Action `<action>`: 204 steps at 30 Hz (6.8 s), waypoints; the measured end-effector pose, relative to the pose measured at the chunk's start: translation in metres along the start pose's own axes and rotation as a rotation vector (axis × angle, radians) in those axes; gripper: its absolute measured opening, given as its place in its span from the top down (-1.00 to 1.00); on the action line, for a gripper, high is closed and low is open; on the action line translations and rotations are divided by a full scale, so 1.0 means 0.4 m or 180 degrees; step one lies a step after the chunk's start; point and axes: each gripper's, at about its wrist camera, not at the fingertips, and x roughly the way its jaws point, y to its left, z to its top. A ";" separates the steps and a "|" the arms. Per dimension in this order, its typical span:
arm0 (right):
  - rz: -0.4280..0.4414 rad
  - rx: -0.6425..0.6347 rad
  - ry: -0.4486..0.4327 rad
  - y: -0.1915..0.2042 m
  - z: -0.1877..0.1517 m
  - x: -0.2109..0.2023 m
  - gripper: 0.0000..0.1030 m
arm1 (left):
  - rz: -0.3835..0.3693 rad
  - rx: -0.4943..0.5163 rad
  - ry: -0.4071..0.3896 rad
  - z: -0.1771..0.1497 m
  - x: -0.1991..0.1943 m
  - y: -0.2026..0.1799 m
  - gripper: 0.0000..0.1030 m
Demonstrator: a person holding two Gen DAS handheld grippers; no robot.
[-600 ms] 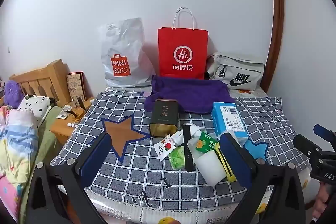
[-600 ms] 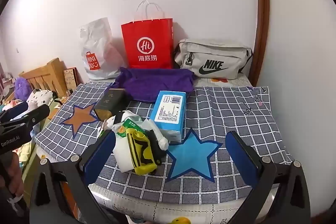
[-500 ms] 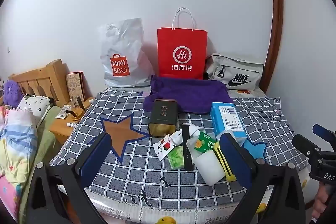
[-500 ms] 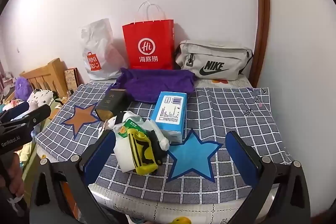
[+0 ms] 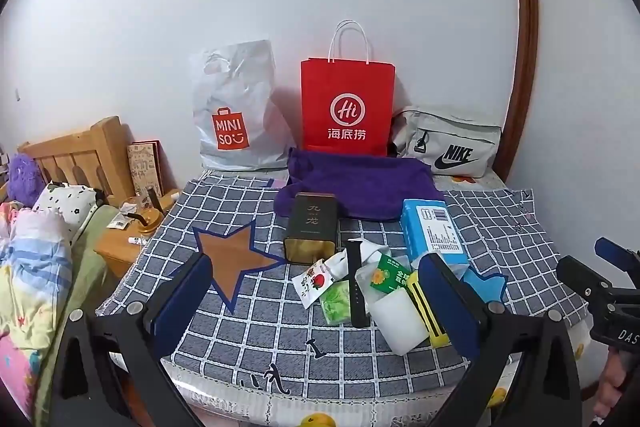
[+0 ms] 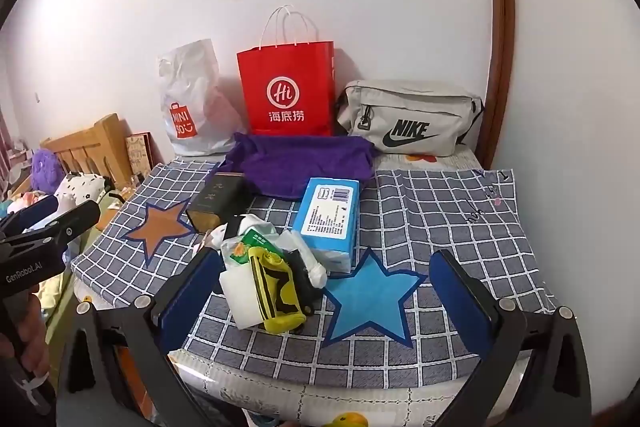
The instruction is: Organize soft objects
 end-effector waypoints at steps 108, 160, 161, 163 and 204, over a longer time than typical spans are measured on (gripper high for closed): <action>0.0735 -0.0498 0.0826 0.109 -0.169 0.382 0.03 | 0.0209 -0.0132 0.0966 -0.140 0.391 0.082 -0.97; 0.0562 -0.0112 0.1268 -0.063 -0.192 0.475 0.28 | -0.0652 -0.0522 0.1205 -0.186 0.612 0.180 0.84; 0.0541 -0.0127 0.1245 -0.062 -0.191 0.474 0.38 | -0.0658 -0.0545 0.1198 -0.188 0.613 0.183 0.86; 0.0523 -0.0170 0.1199 -0.060 -0.187 0.466 0.53 | -0.0634 -0.0552 0.1192 -0.189 0.613 0.187 0.88; 0.0787 -0.0295 0.0484 -0.048 0.157 0.452 0.76 | -0.0545 -0.0464 0.0894 0.096 0.554 0.155 0.90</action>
